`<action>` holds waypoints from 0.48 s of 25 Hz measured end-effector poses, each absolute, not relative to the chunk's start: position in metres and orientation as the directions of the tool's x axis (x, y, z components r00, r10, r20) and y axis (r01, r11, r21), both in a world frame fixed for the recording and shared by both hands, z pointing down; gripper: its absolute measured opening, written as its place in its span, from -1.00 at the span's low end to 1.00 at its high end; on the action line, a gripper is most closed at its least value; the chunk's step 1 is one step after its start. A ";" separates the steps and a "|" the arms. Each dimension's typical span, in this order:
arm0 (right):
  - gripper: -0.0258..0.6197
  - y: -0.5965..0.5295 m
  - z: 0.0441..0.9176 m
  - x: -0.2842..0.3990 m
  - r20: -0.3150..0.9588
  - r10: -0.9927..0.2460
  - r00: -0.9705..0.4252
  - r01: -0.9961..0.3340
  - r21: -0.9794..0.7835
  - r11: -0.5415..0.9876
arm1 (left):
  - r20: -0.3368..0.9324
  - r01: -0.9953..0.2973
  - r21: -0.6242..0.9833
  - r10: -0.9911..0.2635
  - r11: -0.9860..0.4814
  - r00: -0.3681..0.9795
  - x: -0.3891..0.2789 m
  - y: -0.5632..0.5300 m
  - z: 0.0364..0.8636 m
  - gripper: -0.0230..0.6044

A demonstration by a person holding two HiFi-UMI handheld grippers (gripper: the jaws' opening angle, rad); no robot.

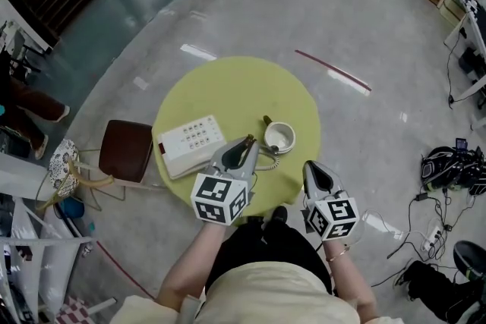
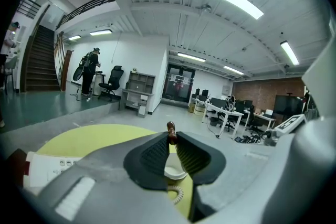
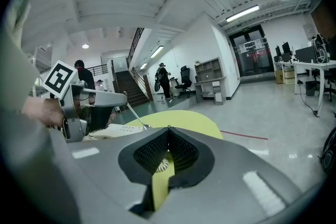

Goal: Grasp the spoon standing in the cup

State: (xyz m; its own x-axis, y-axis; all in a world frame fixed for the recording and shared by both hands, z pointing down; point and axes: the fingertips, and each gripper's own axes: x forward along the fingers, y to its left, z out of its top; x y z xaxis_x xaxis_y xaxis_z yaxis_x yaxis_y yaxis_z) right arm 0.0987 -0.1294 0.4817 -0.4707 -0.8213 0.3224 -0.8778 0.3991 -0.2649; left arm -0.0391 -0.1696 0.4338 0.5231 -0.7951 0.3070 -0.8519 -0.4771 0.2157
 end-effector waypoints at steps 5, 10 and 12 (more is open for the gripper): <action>-0.92 -0.126 0.476 0.097 0.311 -0.822 -0.477 -0.875 -0.257 0.411 | 0.308 -0.850 0.201 -0.792 -0.487 0.527 -0.039 -0.160 0.431 -0.78; -0.92 -0.122 0.472 0.095 0.303 -0.821 -0.484 -0.872 -0.249 0.422 | 0.315 -0.847 0.204 -0.786 -0.492 0.532 -0.038 -0.149 0.433 -0.78; -0.92 -0.119 0.472 0.094 0.302 -0.819 -0.487 -0.870 -0.248 0.426 | 0.321 -0.846 0.200 -0.783 -0.493 0.532 -0.038 -0.143 0.435 -0.78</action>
State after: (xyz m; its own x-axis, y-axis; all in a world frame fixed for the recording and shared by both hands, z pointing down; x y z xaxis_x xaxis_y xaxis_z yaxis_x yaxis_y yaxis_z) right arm 0.0937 -0.1193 0.4717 -0.4871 -0.8195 0.3020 -0.8701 0.4257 -0.2484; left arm -0.0384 -0.1430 0.4347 0.5324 -0.7833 0.3208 -0.8465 -0.4935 0.2000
